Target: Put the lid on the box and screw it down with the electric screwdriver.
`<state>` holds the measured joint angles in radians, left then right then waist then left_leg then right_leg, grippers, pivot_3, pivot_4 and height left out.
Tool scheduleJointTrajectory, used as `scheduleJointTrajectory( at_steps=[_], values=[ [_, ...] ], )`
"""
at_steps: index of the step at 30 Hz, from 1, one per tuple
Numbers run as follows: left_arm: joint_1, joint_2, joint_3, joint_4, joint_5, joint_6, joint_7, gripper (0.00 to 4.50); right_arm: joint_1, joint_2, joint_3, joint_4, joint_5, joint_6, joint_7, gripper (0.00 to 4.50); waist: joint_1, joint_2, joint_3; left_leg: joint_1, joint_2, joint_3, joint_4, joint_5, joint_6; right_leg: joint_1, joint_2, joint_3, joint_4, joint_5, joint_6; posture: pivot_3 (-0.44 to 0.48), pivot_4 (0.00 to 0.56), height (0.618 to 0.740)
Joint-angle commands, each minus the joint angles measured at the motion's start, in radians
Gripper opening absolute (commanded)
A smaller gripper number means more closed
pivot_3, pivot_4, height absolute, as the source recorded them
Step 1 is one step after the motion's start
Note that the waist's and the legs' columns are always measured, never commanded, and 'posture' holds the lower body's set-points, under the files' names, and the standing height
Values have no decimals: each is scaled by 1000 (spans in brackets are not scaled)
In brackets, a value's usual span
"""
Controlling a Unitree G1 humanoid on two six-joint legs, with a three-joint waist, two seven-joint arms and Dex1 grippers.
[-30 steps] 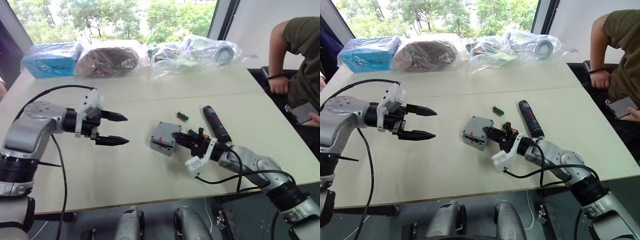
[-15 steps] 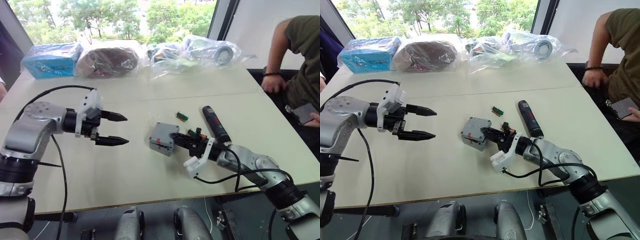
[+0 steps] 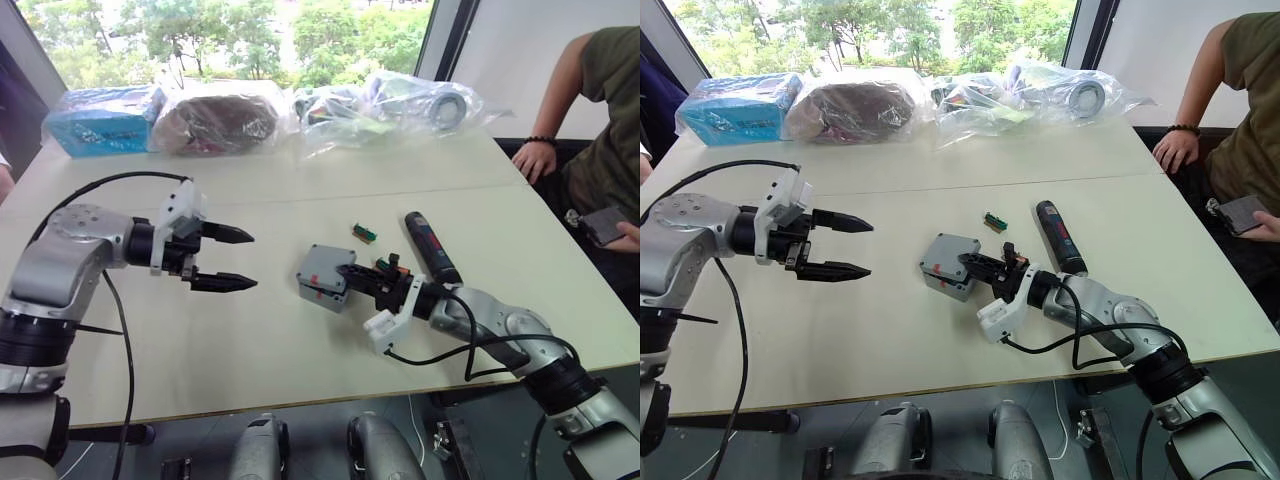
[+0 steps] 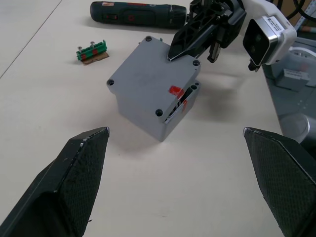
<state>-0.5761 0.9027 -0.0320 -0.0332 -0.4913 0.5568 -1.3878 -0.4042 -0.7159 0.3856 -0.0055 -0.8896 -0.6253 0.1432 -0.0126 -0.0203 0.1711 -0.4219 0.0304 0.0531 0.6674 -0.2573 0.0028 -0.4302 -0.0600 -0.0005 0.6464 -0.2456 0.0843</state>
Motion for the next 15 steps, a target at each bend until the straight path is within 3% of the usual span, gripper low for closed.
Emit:
scheduleJointTrajectory(
  at_steps=[1, 15],
  values=[
    [-3, 6, 21, -16, -4, -15, 2, 4465, 11, -3, -19, -20, 8, -8, -7, 189, 0, 0, 0, 0, 0, 0, 0, 0, 0, 0, 0, 0, 0, 0, 0, 0, 150, 740],
    [-21, -5, 13, -9, -1, -10, 7, 4465, 29, 5, -24, -20, -5, -9, -57, 189, 0, 0, 0, 0, 0, 0, 0, 0, 0, 0, 0, 0, 0, 0, 0, 0, 150, 740]
  ],
)
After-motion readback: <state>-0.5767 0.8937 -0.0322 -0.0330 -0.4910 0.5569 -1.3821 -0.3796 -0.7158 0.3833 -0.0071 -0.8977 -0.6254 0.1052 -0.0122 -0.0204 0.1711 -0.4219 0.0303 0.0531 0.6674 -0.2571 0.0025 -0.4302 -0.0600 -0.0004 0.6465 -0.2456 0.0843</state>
